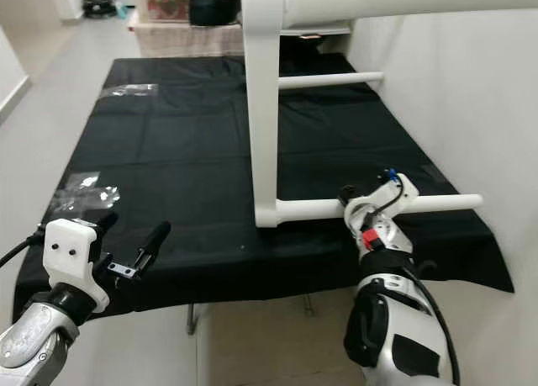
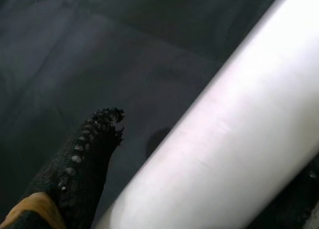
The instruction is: Building children table
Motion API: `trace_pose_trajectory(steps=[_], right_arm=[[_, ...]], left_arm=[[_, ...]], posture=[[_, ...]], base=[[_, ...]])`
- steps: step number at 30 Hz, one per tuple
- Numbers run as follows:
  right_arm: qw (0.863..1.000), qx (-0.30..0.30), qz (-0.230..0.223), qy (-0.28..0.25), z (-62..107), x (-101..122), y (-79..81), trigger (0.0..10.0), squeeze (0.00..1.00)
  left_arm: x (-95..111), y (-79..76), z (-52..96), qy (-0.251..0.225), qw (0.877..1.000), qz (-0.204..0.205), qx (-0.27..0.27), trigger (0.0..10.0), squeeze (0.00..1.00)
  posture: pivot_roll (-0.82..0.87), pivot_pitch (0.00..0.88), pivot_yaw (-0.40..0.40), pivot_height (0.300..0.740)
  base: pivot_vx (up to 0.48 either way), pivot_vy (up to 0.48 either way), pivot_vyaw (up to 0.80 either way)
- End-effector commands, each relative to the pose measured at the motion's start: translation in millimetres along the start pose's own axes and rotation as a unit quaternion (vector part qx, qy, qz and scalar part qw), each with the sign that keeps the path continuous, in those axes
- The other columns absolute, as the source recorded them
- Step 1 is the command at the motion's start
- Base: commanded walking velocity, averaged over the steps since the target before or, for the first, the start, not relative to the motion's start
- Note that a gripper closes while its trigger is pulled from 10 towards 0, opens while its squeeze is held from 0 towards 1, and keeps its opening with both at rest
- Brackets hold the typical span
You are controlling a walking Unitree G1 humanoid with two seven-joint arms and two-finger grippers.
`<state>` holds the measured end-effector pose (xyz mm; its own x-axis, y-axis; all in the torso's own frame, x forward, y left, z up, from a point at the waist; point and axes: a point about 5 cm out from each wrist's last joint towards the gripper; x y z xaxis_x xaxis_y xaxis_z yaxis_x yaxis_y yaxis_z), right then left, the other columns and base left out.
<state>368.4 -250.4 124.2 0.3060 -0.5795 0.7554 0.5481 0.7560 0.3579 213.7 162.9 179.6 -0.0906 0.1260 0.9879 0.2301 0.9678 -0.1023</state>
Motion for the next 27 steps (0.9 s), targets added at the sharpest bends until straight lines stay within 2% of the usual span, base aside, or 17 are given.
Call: trace_pose_trajectory(steps=[1, 3, 8, 9, 10, 12, 14, 19, 20, 25, 27], right_arm=[[0.988, -0.038, 0.031, 0.149, -4.9, -71.3, -30.5, 10.0, 1.00], [0.985, -0.018, 0.052, 0.161, -3.7, -71.8, -28.6, 10.0, 1.00], [0.984, -0.017, 0.066, 0.166, -0.4, -67.5, -44.8, 10.0, 1.00], [0.986, -0.017, 0.053, 0.159, 3.5, -63.7, -53.7, 10.0, 1.00], [0.986, -0.017, 0.053, 0.159, 3.5, -63.7, -53.7, 10.0, 1.00], [0.988, -0.018, 0.037, 0.149, 11.6, -59.4, -66.1, 10.0, 1.00], [0.990, -0.013, 0.023, 0.137, 17.0, -55.2, -71.6, 10.0, 1.00], [0.994, -0.008, 0.003, 0.108, 22.3, -46.0, -75.7, 10.0, 1.00], [0.997, 0.009, -0.033, 0.070, 25.8, -34.6, -76.8, 10.0, 1.00], [0.997, 0.018, -0.060, 0.035, 31.1, -25.1, -78.2, 10.0, 1.00], [0.997, 0.028, -0.076, 0.020, 38.6, -22.1, -78.4, 10.0, 1.00]], left_arm=[[-4.0, -2.7, 0.9, 0.011, 1.000, 0.004, -0.004, 10.0, 0.00], [-5.6, -5.6, -0.2, 0.012, 1.000, 0.008, -0.008, 10.0, 0.00], [-6.4, -8.3, -3.5, 0.011, 1.000, 0.013, -0.009, 10.0, 0.00], [-6.9, -8.7, -4.1, 0.011, 1.000, 0.016, -0.010, 10.0, 0.00], [-6.9, -8.7, -4.1, 0.011, 1.000, 0.016, -0.010, 10.0, 0.00], [-9.2, -9.8, -4.9, 0.012, 1.000, 0.020, -0.012, 10.0, 0.00], [-10.4, -10.8, -5.7, 0.012, 1.000, 0.022, -0.015, 10.0, 0.00], [-10.3, -12.6, -7.9, 0.010, 0.999, 0.024, -0.021, 10.0, 0.00], [-10.2, -13.1, -9.2, 0.009, 0.999, 0.025, -0.024, 10.0, 0.00], [-9.6, -13.1, -10.0, 0.009, 0.999, 0.026, -0.028, 10.0, 0.00], [-0.1, -20.1, -14.2, -0.002, 0.996, 0.043, -0.076, 10.0, 0.00]], posture=[[0.11, 0.215, 0.009, 0.740], [0.10, 0.209, 0.000, 0.740], [0.08, 0.192, -0.015, 0.740], [0.07, 0.187, -0.015, 0.740], [0.07, 0.187, -0.015, 0.740], [0.04, 0.159, -0.013, 0.740], [0.04, 0.159, -0.013, 0.740], [0.03, 0.160, -0.009, 0.740], [0.02, 0.159, -0.005, 0.740], [0.03, 0.162, -0.004, 0.740], [0.02, 0.166, -0.002, 0.740]], base=[[0.000, 0.000, 0.00], [0.000, 0.000, 0.00], [0.000, 0.000, 0.00], [0.000, 0.000, 0.00], [0.000, 0.000, 0.00], [0.000, 0.000, 0.00], [0.000, 0.000, 0.00], [0.000, 0.000, 0.00], [0.000, 0.000, 0.00], [0.000, 0.000, 0.00], [0.000, 0.000, 0.00]])
Point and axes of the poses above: a point about 5 cm out from each wrist's last joint towards the gripper, its own z axis pointing back from the gripper into the wrist, its own x axis along the axis of the wrist's last joint, y = z × x, and after that the axes turned 11 degrees about z, right-handed
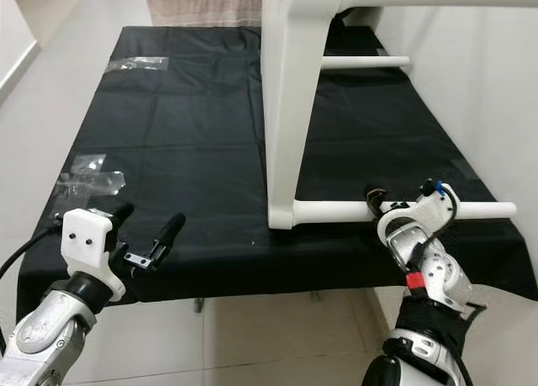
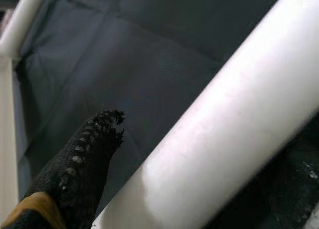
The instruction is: Building children table
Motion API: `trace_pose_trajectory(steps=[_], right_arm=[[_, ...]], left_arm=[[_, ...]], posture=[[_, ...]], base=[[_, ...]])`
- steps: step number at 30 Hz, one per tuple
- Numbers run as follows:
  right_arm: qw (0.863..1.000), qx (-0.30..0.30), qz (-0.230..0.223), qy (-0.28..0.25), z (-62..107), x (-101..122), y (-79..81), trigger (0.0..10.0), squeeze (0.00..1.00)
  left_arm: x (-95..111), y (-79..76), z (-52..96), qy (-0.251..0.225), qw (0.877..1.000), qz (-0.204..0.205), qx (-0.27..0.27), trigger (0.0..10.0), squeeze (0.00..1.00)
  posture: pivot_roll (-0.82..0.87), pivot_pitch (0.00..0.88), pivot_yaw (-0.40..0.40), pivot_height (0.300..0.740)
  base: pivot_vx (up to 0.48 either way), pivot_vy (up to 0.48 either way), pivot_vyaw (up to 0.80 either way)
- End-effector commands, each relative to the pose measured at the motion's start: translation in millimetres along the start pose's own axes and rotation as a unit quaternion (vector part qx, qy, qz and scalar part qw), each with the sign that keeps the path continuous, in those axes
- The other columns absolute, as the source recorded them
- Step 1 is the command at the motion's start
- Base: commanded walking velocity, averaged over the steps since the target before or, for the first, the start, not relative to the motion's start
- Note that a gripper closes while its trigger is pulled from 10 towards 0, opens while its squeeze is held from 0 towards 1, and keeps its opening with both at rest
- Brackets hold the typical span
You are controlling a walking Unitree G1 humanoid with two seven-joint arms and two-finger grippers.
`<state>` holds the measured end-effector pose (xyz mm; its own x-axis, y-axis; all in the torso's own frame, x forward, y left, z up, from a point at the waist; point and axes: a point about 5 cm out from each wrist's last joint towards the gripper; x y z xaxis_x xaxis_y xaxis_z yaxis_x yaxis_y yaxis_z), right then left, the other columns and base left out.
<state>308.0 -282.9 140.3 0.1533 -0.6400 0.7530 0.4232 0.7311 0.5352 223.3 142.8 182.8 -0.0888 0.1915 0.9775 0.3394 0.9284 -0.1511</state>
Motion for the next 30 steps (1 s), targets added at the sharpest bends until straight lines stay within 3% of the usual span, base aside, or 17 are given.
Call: trace_pose_trajectory(steps=[1, 9, 13, 16, 21, 23, 24, 25, 26, 27, 29, 30], right_arm=[[0.996, -0.063, -0.025, 0.065, 5.2, -29.7, -30.3, 10.0, 1.00], [0.997, -0.051, -0.060, 0.024, 20.7, -13.0, -27.4, 10.0, 1.00], [0.997, -0.039, -0.073, 0.010, 29.2, -7.8, -26.2, 10.0, 1.00], [0.996, -0.042, -0.072, -0.026, 47.9, 1.7, -29.7, 10.0, 1.00], [0.996, -0.045, -0.071, -0.032, 52.5, 3.0, -30.6, 10.0, 1.00], [0.995, -0.061, -0.072, -0.044, 62.4, 3.7, -36.6, 10.0, 1.00], [0.994, -0.073, -0.053, -0.064, 76.1, 5.1, -41.0, 10.0, 1.00], [0.994, -0.073, -0.053, -0.064, 76.1, 5.1, -41.0, 10.0, 1.00], [0.994, -0.068, -0.008, -0.089, 90.0, 10.4, -39.2, 10.0, 0.99], [0.991, -0.043, 0.035, -0.119, 100.8, 18.1, -29.8, 10.0, 0.46], [0.988, -0.023, 0.062, -0.136, 107.0, 22.7, -21.8, 10.0, 0.46], [0.981, 0.018, 0.105, -0.161, 110.7, 31.2, -5.0, 10.0, 0.00]], left_arm=[[7.0, -7.5, -4.1, -0.004, 0.999, 0.017, -0.052, 10.0, 0.00], [37.2, -27.1, -17.8, -0.038, 0.983, -0.002, -0.179, 10.0, 0.00], [43.9, -27.3, -23.7, -0.046, 0.980, -0.022, -0.193, 10.0, 0.00], [52.8, -24.1, -33.3, -0.059, 0.977, -0.040, -0.200, 10.0, 0.00], [54.2, -23.0, -35.0, -0.059, 0.977, -0.041, -0.201, 10.0, 0.00], [53.3, -22.3, -36.4, -0.058, 0.977, -0.040, -0.202, 10.0, 0.00], [50.3, -22.3, -36.8, -0.055, 0.977, -0.035, -0.201, 10.0, 0.00], [50.3, -22.3, -36.8, -0.055, 0.977, -0.035, -0.201, 10.0, 0.00], [46.5, -22.6, -36.7, -0.050, 0.978, -0.028, -0.200, 10.0, 0.00], [42.2, -22.8, -36.4, -0.044, 0.979, -0.021, -0.197, 10.0, 0.00], [39.8, -22.8, -36.3, -0.039, 0.980, -0.017, -0.195, 10.0, 0.00], [36.5, -22.5, -36.4, -0.035, 0.981, -0.009, -0.189, 10.0, 0.00]], posture=[[0.02, 0.166, 0.000, 0.740], [0.00, 0.172, 0.006, 0.740], [-0.01, 0.172, 0.006, 0.740], [-0.03, 0.173, 0.010, 0.740], [-0.03, 0.173, 0.012, 0.740], [-0.05, 0.173, 0.016, 0.740], [-0.06, 0.175, 0.017, 0.740], [-0.06, 0.175, 0.017, 0.740], [-0.07, 0.181, 0.019, 0.740], [-0.08, 0.179, 0.021, 0.740], [-0.08, 0.179, 0.021, 0.740], [-0.09, 0.180, 0.028, 0.740]], base=[[0.000, 0.000, 0.00], [0.000, 0.000, 0.00], [0.000, 0.000, 0.00], [0.000, 0.000, 0.00], [0.000, 0.000, 0.00], [0.000, 0.000, 0.00], [0.000, 0.000, 0.00], [0.000, 0.000, 0.00], [0.000, 0.000, 0.00], [0.000, 0.000, 0.00], [0.000, 0.000, 0.00], [0.000, 0.000, 0.00]])
Point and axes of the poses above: a point about 5 cm out from each wrist's last joint towards the gripper, its own z axis pointing back from the gripper into the wrist, its own x axis along the axis of the wrist's last joint, y = z × x, and after that the axes turned 11 degrees about z, right-handed
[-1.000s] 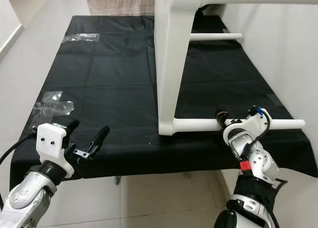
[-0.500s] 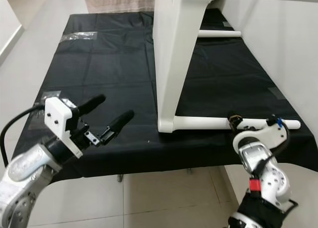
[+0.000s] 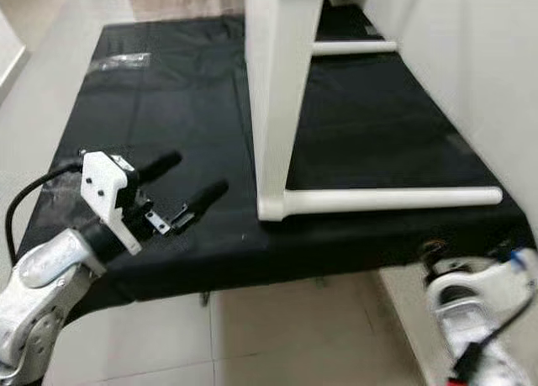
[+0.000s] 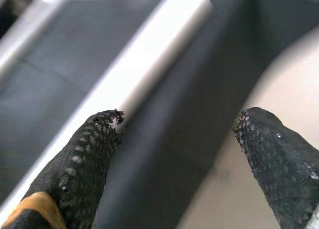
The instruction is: Building children table
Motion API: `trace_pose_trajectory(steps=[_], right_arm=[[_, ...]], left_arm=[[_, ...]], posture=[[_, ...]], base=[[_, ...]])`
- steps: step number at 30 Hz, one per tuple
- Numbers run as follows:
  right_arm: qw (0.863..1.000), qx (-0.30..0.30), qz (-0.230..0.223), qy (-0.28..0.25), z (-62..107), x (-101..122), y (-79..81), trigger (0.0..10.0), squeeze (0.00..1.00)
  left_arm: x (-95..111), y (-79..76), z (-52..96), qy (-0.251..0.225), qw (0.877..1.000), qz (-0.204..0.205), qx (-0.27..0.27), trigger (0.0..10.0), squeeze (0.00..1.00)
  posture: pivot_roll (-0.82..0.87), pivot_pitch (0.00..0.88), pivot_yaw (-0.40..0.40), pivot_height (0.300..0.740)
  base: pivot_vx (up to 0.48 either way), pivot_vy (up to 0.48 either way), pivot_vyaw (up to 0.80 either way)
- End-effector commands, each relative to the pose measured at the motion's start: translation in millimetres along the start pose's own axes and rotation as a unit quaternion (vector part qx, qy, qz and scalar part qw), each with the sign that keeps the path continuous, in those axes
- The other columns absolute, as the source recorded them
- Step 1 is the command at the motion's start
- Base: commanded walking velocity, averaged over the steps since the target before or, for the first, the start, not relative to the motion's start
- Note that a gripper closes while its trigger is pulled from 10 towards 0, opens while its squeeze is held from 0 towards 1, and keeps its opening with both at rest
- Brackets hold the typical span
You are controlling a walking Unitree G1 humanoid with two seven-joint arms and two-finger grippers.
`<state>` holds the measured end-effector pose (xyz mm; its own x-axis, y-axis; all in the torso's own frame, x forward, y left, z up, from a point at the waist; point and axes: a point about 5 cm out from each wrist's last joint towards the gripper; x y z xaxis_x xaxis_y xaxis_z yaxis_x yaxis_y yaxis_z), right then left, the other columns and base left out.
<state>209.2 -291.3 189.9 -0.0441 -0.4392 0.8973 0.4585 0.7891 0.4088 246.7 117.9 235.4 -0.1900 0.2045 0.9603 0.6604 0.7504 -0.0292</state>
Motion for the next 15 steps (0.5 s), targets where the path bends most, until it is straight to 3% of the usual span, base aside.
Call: trace_pose_trajectory(steps=[1, 2, 3, 5, 6, 8, 9, 13, 15], right_arm=[[0.998, 0.045, 0.030, -0.023, 4.6, 7.3, 15.5, 10.0, 0.00], [0.992, 0.089, 0.071, -0.048, 5.6, 17.3, 30.6, 10.0, 0.00], [0.969, 0.180, 0.148, -0.081, 7.7, 28.7, 63.2, 10.0, 0.00], [0.913, 0.296, 0.257, -0.111, 16.5, 33.2, 102.2, 10.0, 0.00], [0.888, 0.334, 0.297, -0.108, 18.7, 28.9, 112.9, 10.0, 0.00], [0.855, 0.381, 0.338, -0.099, 19.3, 19.3, 123.5, 10.0, 0.00], [0.855, 0.381, 0.338, -0.099, 19.3, 19.3, 123.5, 10.0, 0.00], [0.840, 0.368, 0.386, -0.100, -2.3, 3.0, 133.9, 10.0, 0.00], [0.841, 0.369, 0.381, -0.102, -7.8, -0.6, 140.0, 10.0, 0.00]], left_arm=[[-7.9, -0.3, 2.1, 0.011, 1.000, 0.013, 0.004, 10.0, 0.00], [-11.3, 0.0, 2.0, 0.013, 1.000, 0.022, 0.011, 10.0, 0.00], [-18.3, -0.4, 3.1, 0.018, 0.999, 0.033, 0.024, 10.0, 0.00], [-28.4, -0.3, 4.7, 0.025, 0.998, 0.044, 0.047, 10.0, 0.00], [-32.2, 0.7, 6.5, 0.026, 0.997, 0.046, 0.062, 10.0, 0.00], [-39.3, 5.2, 11.7, 0.031, 0.994, 0.044, 0.098, 10.0, 0.00], [-39.3, 5.2, 11.7, 0.031, 0.994, 0.044, 0.098, 10.0, 0.00], [-55.5, 18.5, 35.2, 0.056, 0.980, 0.019, 0.190, 10.0, 0.00], [-58.9, 18.7, 43.1, 0.062, 0.975, 0.019, 0.211, 10.0, 0.00]], posture=[[-0.09, 0.180, 0.028, 0.740], [-0.09, 0.177, 0.023, 0.740], [-0.09, 0.172, 0.021, 0.740], [-0.09, 0.168, 0.015, 0.740], [-0.08, 0.168, 0.012, 0.740], [-0.07, 0.161, 0.004, 0.740], [-0.07, 0.161, 0.004, 0.740], [-0.03, 0.148, -0.011, 0.740], [-0.02, 0.139, -0.015, 0.740]], base=[[0.000, 0.000, 0.00], [0.000, 0.000, 0.00], [0.000, 0.000, 0.00], [0.000, 0.000, 0.00], [0.000, 0.000, 0.00], [0.000, 0.000, 0.00], [0.000, 0.000, 0.00], [0.000, 0.000, 0.00], [0.000, 0.000, 0.00]])
Point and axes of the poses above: a point about 5 cm out from each wrist's last joint towards the gripper, its own z axis pointing back from the gripper into the wrist, its own x axis along the axis of the wrist's last joint, y = z × x, and after that the axes turned 11 degrees about z, right-handed
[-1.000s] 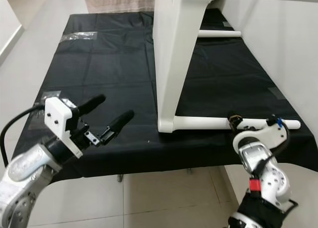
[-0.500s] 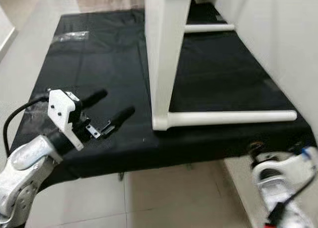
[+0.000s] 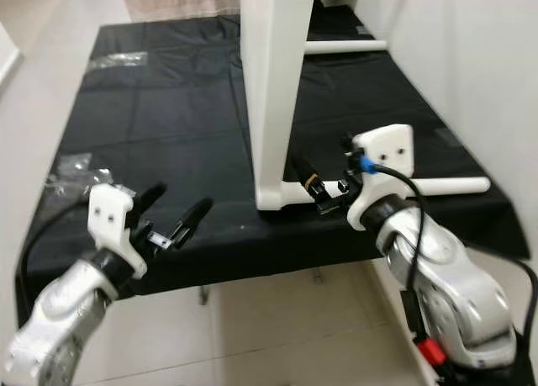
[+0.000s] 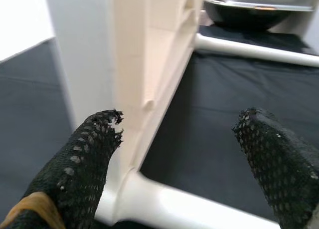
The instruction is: Building children table
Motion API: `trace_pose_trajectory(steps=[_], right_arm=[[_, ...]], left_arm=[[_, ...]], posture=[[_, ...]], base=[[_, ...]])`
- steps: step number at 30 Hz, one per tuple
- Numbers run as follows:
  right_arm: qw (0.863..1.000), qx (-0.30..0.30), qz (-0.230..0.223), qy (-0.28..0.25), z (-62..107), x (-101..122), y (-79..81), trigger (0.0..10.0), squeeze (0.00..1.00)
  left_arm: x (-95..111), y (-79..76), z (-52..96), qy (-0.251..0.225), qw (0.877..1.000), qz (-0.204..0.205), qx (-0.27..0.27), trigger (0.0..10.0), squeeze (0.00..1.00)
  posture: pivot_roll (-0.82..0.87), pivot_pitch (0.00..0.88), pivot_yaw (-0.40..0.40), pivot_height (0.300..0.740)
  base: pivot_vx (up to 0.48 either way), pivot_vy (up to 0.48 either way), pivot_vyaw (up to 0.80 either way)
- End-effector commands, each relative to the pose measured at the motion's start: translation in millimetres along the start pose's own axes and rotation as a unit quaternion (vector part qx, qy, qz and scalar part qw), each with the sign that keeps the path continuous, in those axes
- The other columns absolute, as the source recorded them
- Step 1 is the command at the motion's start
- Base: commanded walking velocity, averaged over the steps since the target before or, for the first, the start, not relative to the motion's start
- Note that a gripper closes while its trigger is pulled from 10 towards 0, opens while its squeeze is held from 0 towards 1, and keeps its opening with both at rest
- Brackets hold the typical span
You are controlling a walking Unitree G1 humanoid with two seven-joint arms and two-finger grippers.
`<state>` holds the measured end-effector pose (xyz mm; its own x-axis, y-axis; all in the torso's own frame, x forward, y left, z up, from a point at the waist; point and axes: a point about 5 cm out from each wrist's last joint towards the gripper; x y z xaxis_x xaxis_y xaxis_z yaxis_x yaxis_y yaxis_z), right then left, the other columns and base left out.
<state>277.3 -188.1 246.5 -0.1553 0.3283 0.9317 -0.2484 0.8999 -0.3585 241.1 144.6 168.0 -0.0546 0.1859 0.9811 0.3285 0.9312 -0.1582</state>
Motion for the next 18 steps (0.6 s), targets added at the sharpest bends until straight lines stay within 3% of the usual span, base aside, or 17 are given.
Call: trace_pose_trajectory(steps=[1, 7, 12, 18], right_arm=[[1.000, 0.003, 0.008, -0.008, -3.9, -0.2, 3.4, 10.0, 0.00], [0.999, 0.039, 0.026, -0.019, -26.0, -1.3, 24.1, 10.0, 0.00], [0.995, 0.095, 0.017, -0.021, -27.6, -6.1, 45.5, 10.0, 0.00], [0.996, 0.074, 0.042, 0.005, -31.8, -25.4, 46.7, 10.0, 0.00]], left_arm=[[-1.0, 1.8, 2.9, -0.004, 1.000, -0.005, 0.013, 10.0, 0.00], [-11.4, 0.2, 21.4, 0.005, 0.999, 0.008, 0.045, 10.0, 0.00], [-14.4, -3.0, 22.5, 0.006, 0.999, 0.009, 0.049, 10.0, 0.00], [-16.4, -1.3, 20.2, 0.007, 0.998, -0.006, 0.058, 10.0, 0.00]], posture=[[-0.02, 0.139, -0.015, 0.740], [0.02, 0.129, -0.030, 0.740], [0.02, 0.134, -0.036, 0.740], [0.01, 0.140, -0.022, 0.740]], base=[[0.000, 0.000, 0.00], [0.000, 0.000, 0.00], [0.000, 0.000, 0.00], [0.000, 0.000, 0.00]])
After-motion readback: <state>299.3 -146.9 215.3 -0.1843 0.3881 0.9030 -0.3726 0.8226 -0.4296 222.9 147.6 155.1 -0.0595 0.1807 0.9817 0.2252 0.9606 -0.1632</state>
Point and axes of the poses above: a point about 5 cm out from each wrist's last joint towards the gripper, its own z axis pointing back from the gripper into the wrist, its own x axis along the axis of the wrist's last joint, y = z × x, and after that the axes turned 11 degrees about z, right-handed
